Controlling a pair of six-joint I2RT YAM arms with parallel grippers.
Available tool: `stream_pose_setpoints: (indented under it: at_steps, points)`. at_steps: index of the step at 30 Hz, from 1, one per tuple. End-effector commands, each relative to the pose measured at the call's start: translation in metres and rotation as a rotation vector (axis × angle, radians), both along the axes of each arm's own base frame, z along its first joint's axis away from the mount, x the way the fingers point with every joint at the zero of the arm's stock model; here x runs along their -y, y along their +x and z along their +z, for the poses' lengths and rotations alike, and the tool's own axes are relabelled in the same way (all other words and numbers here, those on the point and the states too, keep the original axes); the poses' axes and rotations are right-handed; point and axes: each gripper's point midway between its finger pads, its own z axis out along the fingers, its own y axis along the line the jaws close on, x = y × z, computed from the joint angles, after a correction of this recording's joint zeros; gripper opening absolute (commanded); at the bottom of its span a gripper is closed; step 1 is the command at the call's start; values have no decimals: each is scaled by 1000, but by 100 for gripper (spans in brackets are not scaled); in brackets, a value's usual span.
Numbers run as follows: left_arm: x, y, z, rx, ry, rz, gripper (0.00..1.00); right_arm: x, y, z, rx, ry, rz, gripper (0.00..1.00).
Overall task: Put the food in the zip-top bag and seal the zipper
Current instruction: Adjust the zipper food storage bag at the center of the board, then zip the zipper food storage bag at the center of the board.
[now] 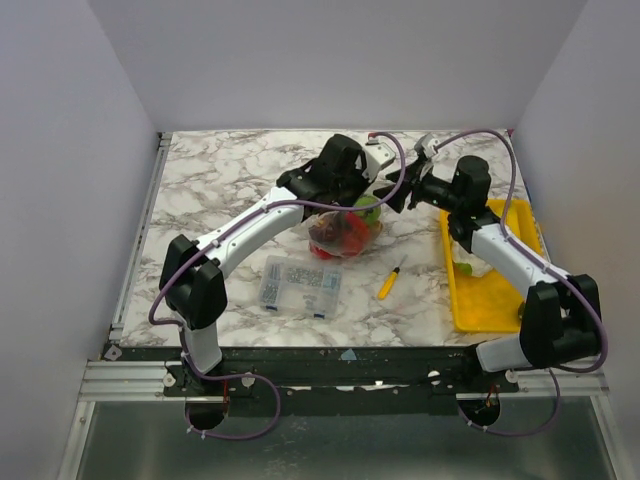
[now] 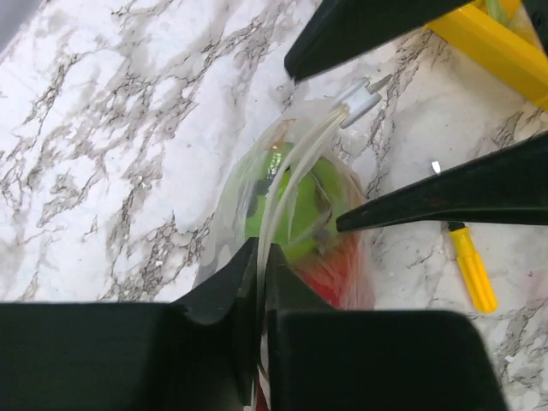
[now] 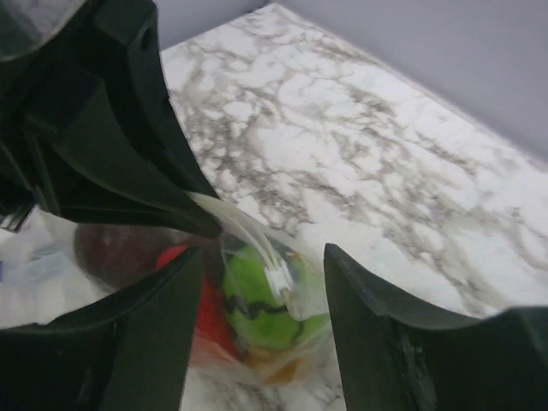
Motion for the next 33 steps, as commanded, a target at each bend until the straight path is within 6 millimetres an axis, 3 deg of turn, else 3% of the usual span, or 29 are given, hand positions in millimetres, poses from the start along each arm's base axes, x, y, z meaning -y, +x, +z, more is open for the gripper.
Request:
stream_pose_setpoints:
  at_steps: [1,2,3,8,13,17,24,28,33]
  points:
    - [-8,13,8,39,-1,2,2,20,11,23,-27,53,-194,78]
    - [-8,12,10,30,-9,-10,1,22,6,23,-13,37,-189,92]
    - [-9,10,11,16,-12,-20,0,23,1,23,2,25,-184,100]
    - [-3,-9,17,-102,-99,-144,0,31,-17,36,10,42,-220,100]
    - [3,-27,27,-285,-257,-246,0,50,-13,29,-11,34,-340,100]
    - [-3,-30,25,-331,-272,-257,0,45,-27,21,-9,21,-250,93]
    - [-9,-38,18,-329,-242,-280,0,13,-61,20,23,-9,84,79]
    - [-9,-42,21,-327,-245,-312,0,14,-52,11,74,-58,93,60]
    - [-7,-45,21,-315,-246,-330,0,12,-38,6,114,-73,96,45]
